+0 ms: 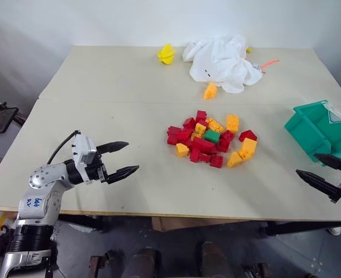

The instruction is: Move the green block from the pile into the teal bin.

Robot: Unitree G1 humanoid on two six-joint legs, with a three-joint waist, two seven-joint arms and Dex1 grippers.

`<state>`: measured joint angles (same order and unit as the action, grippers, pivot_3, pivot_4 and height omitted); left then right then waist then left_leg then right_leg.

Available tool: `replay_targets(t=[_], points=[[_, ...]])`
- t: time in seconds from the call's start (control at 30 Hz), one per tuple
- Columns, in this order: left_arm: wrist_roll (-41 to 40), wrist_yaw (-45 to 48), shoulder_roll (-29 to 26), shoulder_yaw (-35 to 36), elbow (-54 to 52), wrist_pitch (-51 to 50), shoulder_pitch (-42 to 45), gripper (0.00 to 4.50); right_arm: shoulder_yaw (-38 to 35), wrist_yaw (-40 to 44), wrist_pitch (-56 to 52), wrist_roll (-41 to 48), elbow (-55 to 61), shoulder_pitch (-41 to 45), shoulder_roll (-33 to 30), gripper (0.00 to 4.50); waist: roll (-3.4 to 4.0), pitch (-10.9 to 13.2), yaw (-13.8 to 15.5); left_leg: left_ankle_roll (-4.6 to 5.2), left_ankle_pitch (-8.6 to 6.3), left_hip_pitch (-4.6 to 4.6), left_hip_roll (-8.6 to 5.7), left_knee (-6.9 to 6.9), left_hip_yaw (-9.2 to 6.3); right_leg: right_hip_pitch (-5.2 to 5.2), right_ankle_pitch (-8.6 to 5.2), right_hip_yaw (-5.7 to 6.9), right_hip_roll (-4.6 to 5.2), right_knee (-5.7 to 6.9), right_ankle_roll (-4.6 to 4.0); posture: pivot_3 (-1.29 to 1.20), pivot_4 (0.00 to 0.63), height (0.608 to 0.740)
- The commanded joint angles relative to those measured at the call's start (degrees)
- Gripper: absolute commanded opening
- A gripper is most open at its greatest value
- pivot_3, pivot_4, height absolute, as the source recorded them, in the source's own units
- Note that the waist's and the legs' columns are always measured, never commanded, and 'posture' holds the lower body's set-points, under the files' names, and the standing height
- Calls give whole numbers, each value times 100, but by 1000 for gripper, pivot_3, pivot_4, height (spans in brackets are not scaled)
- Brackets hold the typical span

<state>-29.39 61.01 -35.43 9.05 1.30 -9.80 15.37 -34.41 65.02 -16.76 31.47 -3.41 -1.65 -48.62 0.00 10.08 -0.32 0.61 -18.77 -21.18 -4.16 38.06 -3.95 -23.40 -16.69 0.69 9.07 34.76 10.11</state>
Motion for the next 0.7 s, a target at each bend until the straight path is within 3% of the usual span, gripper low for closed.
replay_targets(t=[0.03, 0.3, 0.43, 0.7], points=[[-21, 7, 15, 42, -62, 64, 124, 4500, 608, -418, -584, 122, 633, 678, -138, 4426, 0, 0, -14, -1, 0, -1, 2, 3, 0, -1, 1, 0, 0, 1, -2, 0, 150, 740], [-9, -62, 168, -66, -218, 33, 147, 4500, 3389, -1123, -2485, -1057, 103, 3757, -61, 4426, 1, 0, 46, -4, 0, -15, 0, 7, -12, -18, 2, 6, 4, 4, -5, 0, 150, 740], [-26, -100, 218, -92, -341, 14, 102, 4500, 4403, -981, -2587, -1651, -722, 4886, 367, 4426, 0, 1, 37, -1, -2, -36, -8, 7, -28, -20, 3, 24, 10, 4, -6, 0, 150, 740], [-73, -186, 297, -131, -656, -70, 37, 4500, 5242, -754, -2181, -2444, -2118, 5858, 994, 4426, 0, 1, 2, 1, -5, -40, -10, 0, -29, -26, 4, 38, 13, 5, -5, 0, 150, 740]])
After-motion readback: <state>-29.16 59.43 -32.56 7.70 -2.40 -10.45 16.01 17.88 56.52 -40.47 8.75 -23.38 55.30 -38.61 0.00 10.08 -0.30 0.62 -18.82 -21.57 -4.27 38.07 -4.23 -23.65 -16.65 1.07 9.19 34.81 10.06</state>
